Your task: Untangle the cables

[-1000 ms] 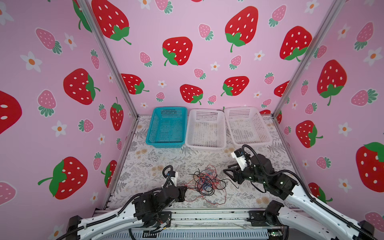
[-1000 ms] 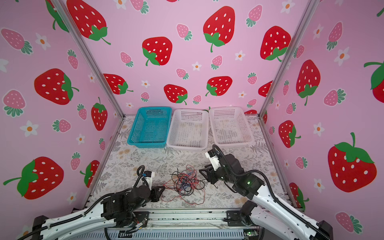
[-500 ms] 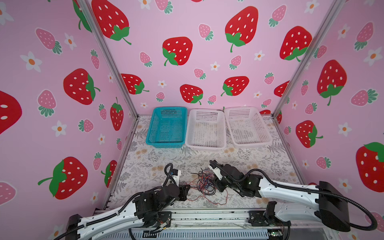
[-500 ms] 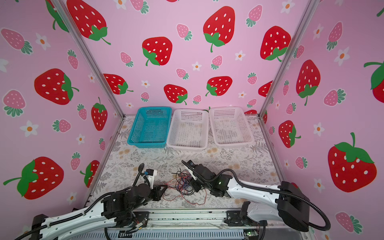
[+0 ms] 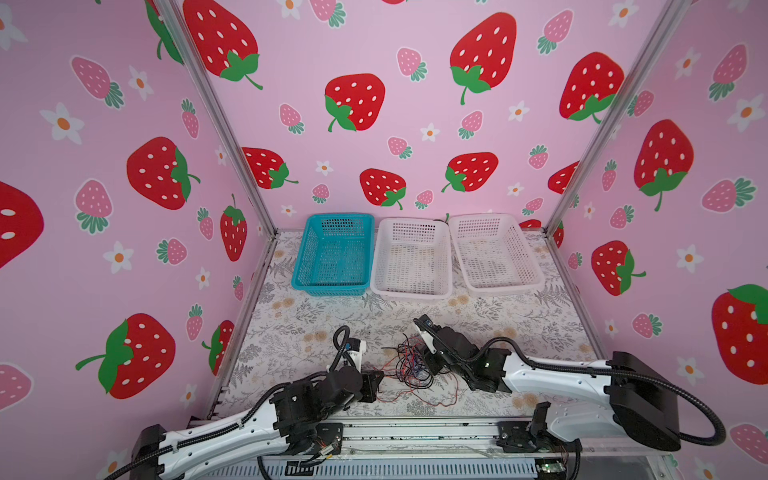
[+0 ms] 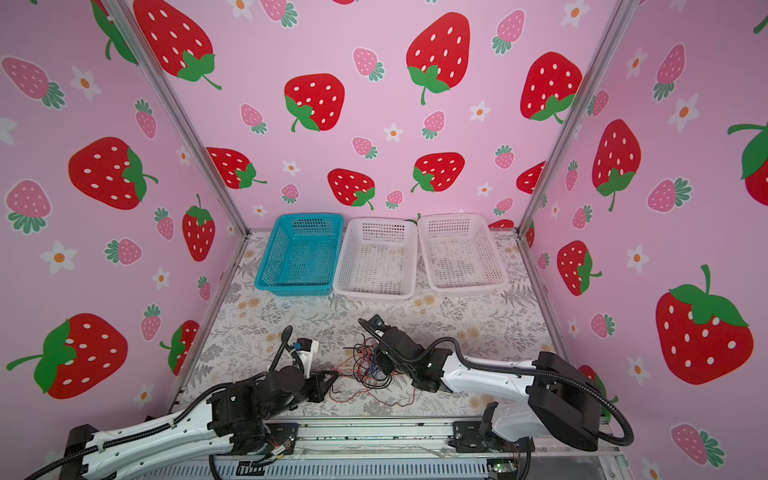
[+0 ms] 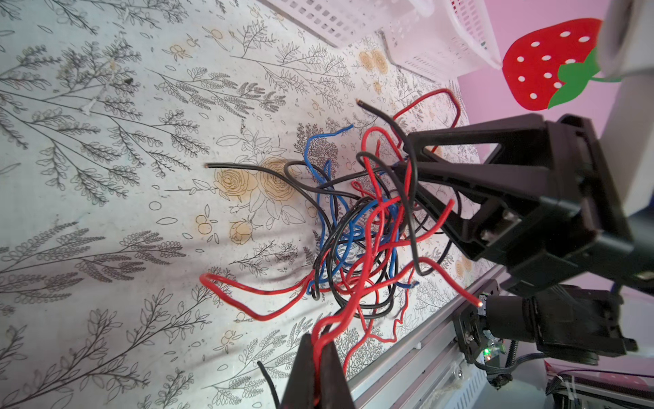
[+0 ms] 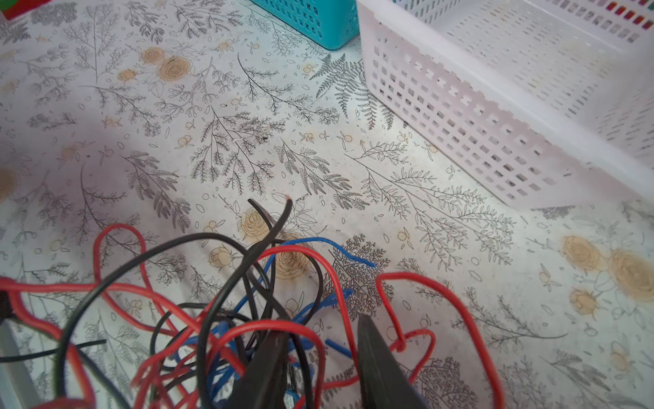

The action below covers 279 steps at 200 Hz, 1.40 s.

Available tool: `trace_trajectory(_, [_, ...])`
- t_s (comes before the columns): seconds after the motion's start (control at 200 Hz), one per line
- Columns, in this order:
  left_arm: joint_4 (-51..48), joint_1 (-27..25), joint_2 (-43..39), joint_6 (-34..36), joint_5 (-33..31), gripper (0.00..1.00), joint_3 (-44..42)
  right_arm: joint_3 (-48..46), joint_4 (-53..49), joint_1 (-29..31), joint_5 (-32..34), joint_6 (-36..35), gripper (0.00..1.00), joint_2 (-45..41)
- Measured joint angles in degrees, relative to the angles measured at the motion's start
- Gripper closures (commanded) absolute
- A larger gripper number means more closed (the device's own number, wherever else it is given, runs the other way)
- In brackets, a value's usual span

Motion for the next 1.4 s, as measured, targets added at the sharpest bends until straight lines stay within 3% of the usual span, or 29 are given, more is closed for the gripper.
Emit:
trace_trajectory(0.115, [0.1, 0.0, -0.4, 0.0, 0.0, 1.00, 0.0, -0.9, 1.6, 0.0, 0.4, -0.5, 1.00, -1.5])
trace_trajectory(0.435, [0.1, 0.0, -2.7, -0.9, 0.1, 1.00, -2.8, -3.1, 0.1, -1.2, 5.1, 1.3, 1.00, -15.2])
trace_trajectory(0.755, [-1.0, 0.0, -3.9, -3.9, 0.0, 1.00, -4.5, 3.7, -12.9, -16.3, 2.6, 7.0, 1.00, -32.8])
trace_trajectory(0.93, [-2.1, 0.0, -3.4, -5.2, -0.2, 1.00, -4.5, 12.2, -20.5, -20.8, 1.2, 7.4, 1.00, -34.1])
trace_trajectory(1.115, [-8.3, 0.2, -2.9, -6.3, -0.6, 1.00, -4.5, 20.8, -28.2, -25.7, 4.8, 6.6, 1.00, -34.3])
trace_trajectory(1.395, [-10.8, 1.6, -5.0, -6.7, -0.6, 1.00, -4.5, 24.9, -34.3, -29.1, 5.9, 5.0, 1.00, -33.9])
